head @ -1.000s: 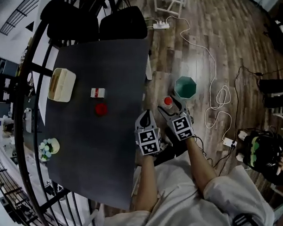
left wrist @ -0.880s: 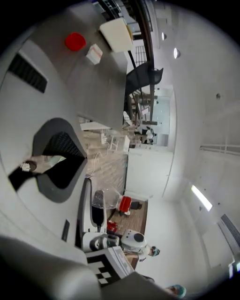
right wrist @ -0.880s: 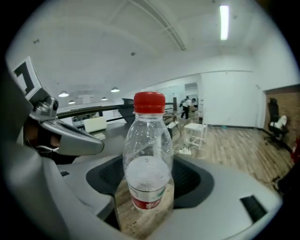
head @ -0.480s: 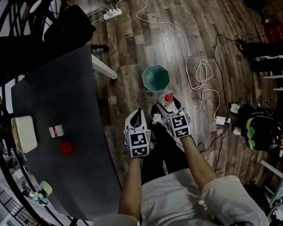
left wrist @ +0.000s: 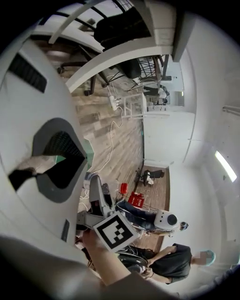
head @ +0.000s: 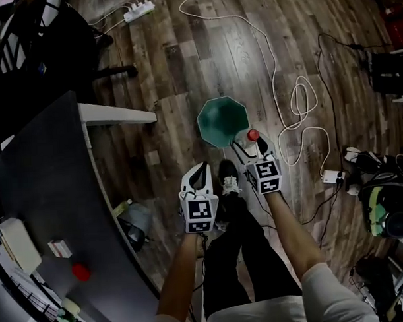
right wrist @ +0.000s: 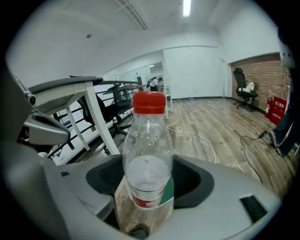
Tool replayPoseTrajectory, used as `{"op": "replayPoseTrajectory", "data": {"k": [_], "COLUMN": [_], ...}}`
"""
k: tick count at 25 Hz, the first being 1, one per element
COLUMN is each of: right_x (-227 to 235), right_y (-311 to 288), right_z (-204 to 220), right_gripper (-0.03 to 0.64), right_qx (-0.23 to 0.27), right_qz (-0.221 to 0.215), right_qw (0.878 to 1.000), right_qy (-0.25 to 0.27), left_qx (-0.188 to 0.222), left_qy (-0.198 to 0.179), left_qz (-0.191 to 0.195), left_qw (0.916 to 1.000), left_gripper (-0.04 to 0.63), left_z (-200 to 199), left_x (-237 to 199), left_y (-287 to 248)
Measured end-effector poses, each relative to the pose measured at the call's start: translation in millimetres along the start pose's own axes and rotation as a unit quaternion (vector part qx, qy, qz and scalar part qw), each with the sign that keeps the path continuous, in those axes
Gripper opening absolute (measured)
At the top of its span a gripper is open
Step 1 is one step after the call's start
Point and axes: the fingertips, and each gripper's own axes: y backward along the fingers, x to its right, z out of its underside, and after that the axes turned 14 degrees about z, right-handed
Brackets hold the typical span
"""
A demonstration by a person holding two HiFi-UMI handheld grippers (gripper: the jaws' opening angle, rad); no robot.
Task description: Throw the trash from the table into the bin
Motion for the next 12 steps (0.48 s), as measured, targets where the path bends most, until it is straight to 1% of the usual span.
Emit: {"op": "replayPoseTrajectory", "data": {"k": [3, 5, 7, 9, 12], "right_x": [9, 5, 1, 1, 0], "right_y": [-47, -69, -84, -98, -113], "right_z": [24, 48, 71, 87, 101], "right_gripper": [0.334, 0.334, 0.334, 0.334, 0.334], "right_qx": [0.001, -0.012, -0.028, -0.041, -0.057], "right_qz": [0.011, 0.019, 0.025, 0.029, 0.037], "right_qw": [1.0, 1.0, 0.999, 0.999, 0.998], "right_qy": [-0.003, 0.0, 0.004, 0.007, 0.016], "left_qx": [-0.015, -0.028, -0.038, -0.038, -0.039], "left_qy": [-0.004, -0.004, 0.005, 0.011, 0.009], "left_qz": [0.009, 0.019, 0.023, 0.025, 0.03], "left_qw": [0.9998, 0.9994, 0.999, 0.9989, 0.9987], "left_gripper": [0.026, 0.026, 0.026, 0.026, 0.026], "left_z": [27, 47, 65, 74, 80], "left_x": [-19, -24, -27, -29, -30], "left_y": [-44, -62, -76, -89, -100]}}
